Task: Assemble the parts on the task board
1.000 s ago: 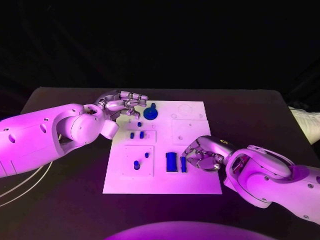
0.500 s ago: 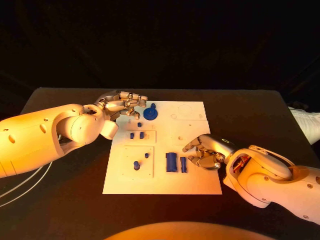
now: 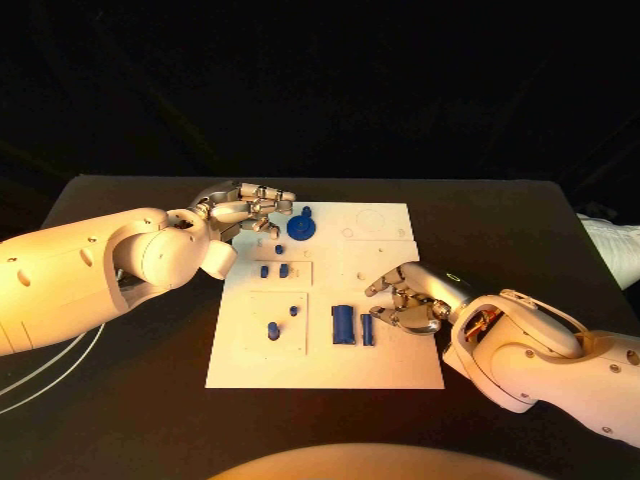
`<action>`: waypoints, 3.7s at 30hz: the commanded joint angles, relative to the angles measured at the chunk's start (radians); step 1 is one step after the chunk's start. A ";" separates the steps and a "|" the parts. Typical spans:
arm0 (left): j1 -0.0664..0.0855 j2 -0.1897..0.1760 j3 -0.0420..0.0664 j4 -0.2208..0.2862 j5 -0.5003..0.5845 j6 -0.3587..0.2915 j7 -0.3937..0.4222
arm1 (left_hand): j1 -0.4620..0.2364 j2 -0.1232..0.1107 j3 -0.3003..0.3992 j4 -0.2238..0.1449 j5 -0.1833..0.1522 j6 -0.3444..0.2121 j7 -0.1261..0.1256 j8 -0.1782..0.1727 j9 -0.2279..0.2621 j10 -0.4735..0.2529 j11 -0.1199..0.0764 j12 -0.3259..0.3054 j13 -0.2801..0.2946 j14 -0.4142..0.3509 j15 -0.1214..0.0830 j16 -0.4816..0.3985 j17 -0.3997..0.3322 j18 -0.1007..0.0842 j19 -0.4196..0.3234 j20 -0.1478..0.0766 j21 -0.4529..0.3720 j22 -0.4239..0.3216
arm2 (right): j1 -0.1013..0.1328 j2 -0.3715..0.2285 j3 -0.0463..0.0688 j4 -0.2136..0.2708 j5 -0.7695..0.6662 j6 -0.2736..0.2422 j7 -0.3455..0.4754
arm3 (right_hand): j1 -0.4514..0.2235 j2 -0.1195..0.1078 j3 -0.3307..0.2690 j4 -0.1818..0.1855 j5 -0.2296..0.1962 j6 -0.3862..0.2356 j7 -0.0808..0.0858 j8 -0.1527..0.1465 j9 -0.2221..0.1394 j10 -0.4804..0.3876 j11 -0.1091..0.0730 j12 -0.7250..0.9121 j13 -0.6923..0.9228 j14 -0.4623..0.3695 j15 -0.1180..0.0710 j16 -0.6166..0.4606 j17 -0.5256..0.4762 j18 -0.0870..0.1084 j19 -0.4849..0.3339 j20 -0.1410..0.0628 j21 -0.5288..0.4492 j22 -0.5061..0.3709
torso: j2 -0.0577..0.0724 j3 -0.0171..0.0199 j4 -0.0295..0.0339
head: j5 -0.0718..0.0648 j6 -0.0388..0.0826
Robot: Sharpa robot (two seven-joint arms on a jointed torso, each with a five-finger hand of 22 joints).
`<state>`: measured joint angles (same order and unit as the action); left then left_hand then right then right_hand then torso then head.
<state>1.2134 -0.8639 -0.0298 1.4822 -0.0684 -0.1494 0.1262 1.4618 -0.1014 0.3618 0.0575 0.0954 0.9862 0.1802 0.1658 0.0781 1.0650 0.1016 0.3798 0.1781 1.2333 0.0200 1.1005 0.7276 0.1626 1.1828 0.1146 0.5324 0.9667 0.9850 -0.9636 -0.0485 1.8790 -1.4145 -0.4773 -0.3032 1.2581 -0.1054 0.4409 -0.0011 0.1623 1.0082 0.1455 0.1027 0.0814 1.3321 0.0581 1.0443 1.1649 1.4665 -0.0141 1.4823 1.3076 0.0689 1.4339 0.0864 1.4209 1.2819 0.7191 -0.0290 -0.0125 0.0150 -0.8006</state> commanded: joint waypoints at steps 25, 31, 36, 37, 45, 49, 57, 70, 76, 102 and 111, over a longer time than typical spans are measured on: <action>0.000 0.001 0.001 0.002 -0.004 0.022 -0.003 | 0.010 0.003 0.002 -0.004 0.006 -0.006 0.003 0.006 -0.001 -0.006 -0.001 0.006 0.000 -0.008 -0.001 -0.003 -0.001 0.019 0.000 0.004 -0.005 0.000 | -0.019 0.049 -0.002 -0.075 -0.087 0.042 -0.046 | 0.050 0.039 -0.138 -0.013 -0.114 0.119 -0.069 0.143 0.051 0.015 -0.061 0.015 -0.003 0.077 -0.056 -0.001 0.132 -0.006 0.005 -0.046 -0.008 0.000 | 0.000 0.0005 -0.0002 | 0.007 -0.009; 0.000 0.001 0.001 0.002 -0.005 0.023 -0.003 | 0.010 0.003 0.002 -0.004 0.006 -0.006 0.003 0.006 -0.001 -0.006 -0.001 0.006 0.000 -0.008 -0.001 -0.003 -0.001 0.019 0.000 0.004 -0.005 0.000 | -0.021 0.055 -0.002 -0.081 -0.078 0.038 -0.033 | 0.051 0.040 -0.142 -0.013 -0.114 0.116 -0.069 0.145 0.053 0.016 -0.061 0.016 -0.002 0.077 -0.056 -0.002 0.132 -0.006 0.005 -0.047 -0.008 0.001 | 0.000 -0.0002 0.0003 | 0.006 -0.008; 0.000 0.000 0.001 0.002 -0.005 0.023 -0.003 | 0.010 0.003 0.002 -0.004 0.006 -0.006 0.003 0.006 -0.001 -0.006 -0.001 0.006 0.000 -0.008 -0.001 -0.003 -0.001 0.019 0.000 0.004 -0.005 0.000 | -0.022 0.051 -0.002 -0.074 -0.061 0.003 -0.013 | 0.047 0.044 -0.160 -0.007 -0.113 0.102 -0.067 0.153 0.057 0.018 -0.060 0.018 0.000 0.078 -0.056 -0.001 0.132 -0.006 0.005 -0.048 -0.009 -0.001 | 0.000 0.0001 0.0004 | 0.008 -0.007; 0.000 0.000 0.001 0.002 -0.005 0.023 -0.003 | 0.010 0.003 0.002 -0.004 0.006 -0.006 0.003 0.006 -0.001 -0.006 -0.001 0.006 0.000 -0.008 -0.001 -0.003 -0.001 0.019 0.000 0.004 -0.005 0.000 | -0.022 0.048 -0.002 -0.070 -0.052 -0.007 -0.007 | 0.045 0.044 -0.165 -0.005 -0.113 0.097 -0.066 0.153 0.058 0.018 -0.059 0.018 -0.001 0.077 -0.055 -0.003 0.130 -0.006 0.004 -0.048 -0.009 -0.002 | 0.000 0.0002 0.0004 | 0.008 -0.007; 0.000 0.002 0.000 0.000 -0.005 0.019 0.002 | 0.008 0.003 0.002 -0.003 0.006 -0.008 0.004 0.007 -0.001 -0.008 0.000 0.007 0.000 -0.009 0.000 -0.004 -0.003 0.019 -0.001 0.004 -0.005 0.000 | -0.006 0.006 0.002 -0.037 0.121 -0.042 0.110 | 0.031 0.038 -0.206 0.010 -0.091 0.050 -0.050 0.153 0.058 0.012 -0.047 0.016 -0.002 0.073 -0.046 -0.015 0.114 -0.002 -0.005 -0.042 -0.023 -0.023 | -0.005 -0.0015 -0.0017 | 0.003 0.001; -0.006 0.008 -0.001 -0.004 0.007 -0.002 0.021 | -0.003 -0.002 -0.002 0.001 0.005 -0.022 0.009 0.005 -0.004 -0.030 0.007 0.005 -0.003 -0.010 0.004 -0.003 -0.004 0.018 -0.002 0.007 -0.008 0.000 | 0.037 -0.005 0.003 -0.066 0.367 -0.011 0.262 | 0.056 0.061 -0.216 0.005 -0.067 0.017 -0.040 0.152 0.058 -0.032 -0.038 -0.049 -0.051 0.050 -0.039 -0.085 0.025 0.018 -0.053 -0.034 -0.087 -0.124 | -0.017 -0.0022 -0.0056 | -0.004 0.020; -0.041 0.031 -0.001 -0.031 0.058 -0.026 0.086 | -0.025 -0.001 -0.016 0.014 0.005 -0.004 0.004 0.035 0.002 -0.046 0.007 0.033 0.000 -0.124 0.011 -0.098 -0.143 0.018 -0.042 0.015 -0.038 -0.012 | 0.102 0.031 0.004 -0.247 0.811 0.026 0.475 | 0.111 0.090 -0.181 -0.020 -0.047 -0.051 -0.002 0.131 0.048 -0.257 -0.004 -0.511 -0.420 -0.149 -0.008 -0.737 -0.613 0.118 -0.326 -0.009 -0.594 -0.734 | -0.059 -0.0070 -0.0090 | -0.013 0.056; -0.070 0.096 0.001 -0.159 0.196 -0.127 0.272 | -0.034 0.016 -0.122 0.067 -0.027 -0.031 -0.001 0.009 -0.009 -0.061 0.036 -0.090 -0.114 -0.216 0.077 -0.733 -0.459 0.022 -0.218 0.088 -0.391 -0.341 | 0.120 0.183 0.011 -0.571 1.221 0.130 0.691 | 0.119 0.090 -0.035 -0.092 -0.085 -0.075 0.055 0.056 0.015 -0.297 0.064 -0.826 -0.801 -0.344 0.085 -1.214 -0.881 0.102 -0.453 0.060 -0.981 -0.988 | -0.103 -0.0101 -0.0136 | -0.019 0.129; -0.074 0.117 0.001 -0.187 0.208 -0.174 0.304 | -0.018 0.023 -0.144 0.065 -0.026 -0.022 0.005 -0.021 -0.010 -0.066 0.055 -0.174 -0.116 -0.244 0.111 -0.879 -0.528 0.019 -0.299 0.125 -0.471 -0.448 | 0.121 0.216 0.015 -0.620 1.239 0.171 0.718 | 0.091 0.082 -0.004 -0.107 -0.084 -0.052 0.053 0.006 0.001 -0.239 0.081 -0.917 -0.985 -0.309 0.101 -1.364 -1.038 0.118 -0.421 0.096 -1.119 -1.093 | -0.104 -0.0036 -0.0117 | -0.022 0.154; -0.156 0.087 0.027 0.064 0.077 -0.578 0.381 | -1.061 0.101 -0.362 -0.058 -0.095 -0.718 -0.180 -0.166 -0.078 -0.787 -0.102 -0.380 -0.178 -0.959 -0.020 -1.100 -0.728 -0.163 -0.944 -0.115 -0.532 -0.833 | 0.067 0.185 0.047 -0.318 1.408 -0.281 0.818 | -0.886 0.105 -0.320 0.001 -0.162 -0.740 -0.146 -0.103 -0.081 -1.026 -0.058 -1.044 -1.165 -1.142 0.014 -1.482 -1.308 -0.069 -1.149 -0.086 -1.343 -1.282 | -0.175 0.0290 0.0125 | -0.015 0.201; -0.163 0.084 0.030 0.088 0.068 -0.621 0.394 | -1.191 0.101 -0.362 -0.058 -0.095 -0.805 -0.180 -0.166 -0.078 -0.877 -0.102 -0.380 -0.178 -1.049 -0.020 -1.100 -0.728 -0.163 -1.021 -0.115 -0.532 -0.877 | 0.065 0.184 0.048 -0.309 1.414 -0.293 0.823 | -1.006 0.105 -0.359 0.001 -0.162 -0.827 -0.146 -0.103 -0.081 -1.125 -0.058 -1.044 -1.165 -1.248 0.014 -1.482 -1.308 -0.069 -1.241 -0.086 -1.421 -1.282 | -0.175 0.0290 0.0125 | -0.015 0.201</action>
<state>1.0502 -0.7806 -0.0013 1.5666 0.0234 -0.7251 0.4825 0.3710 0.0001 0.0157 0.0007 0.0062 0.2474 0.0068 0.0068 0.0013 0.2567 0.0040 0.0113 0.0011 0.2533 0.0021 0.0114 0.0055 0.0307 0.2220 0.0197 0.0062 0.1238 1.0507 -0.7804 -0.0005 1.5678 -0.0163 -0.7432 0.4898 0.3460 0.0002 0.1128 -0.0010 0.0052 0.2481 0.0088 0.0072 0.0013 0.2843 0.0015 0.0061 0.0034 0.3008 -0.0001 0.0068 0.0193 0.0358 0.2643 0.0070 0.0342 0.0053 0.5445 -0.0003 -0.0001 0.0000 -0.6000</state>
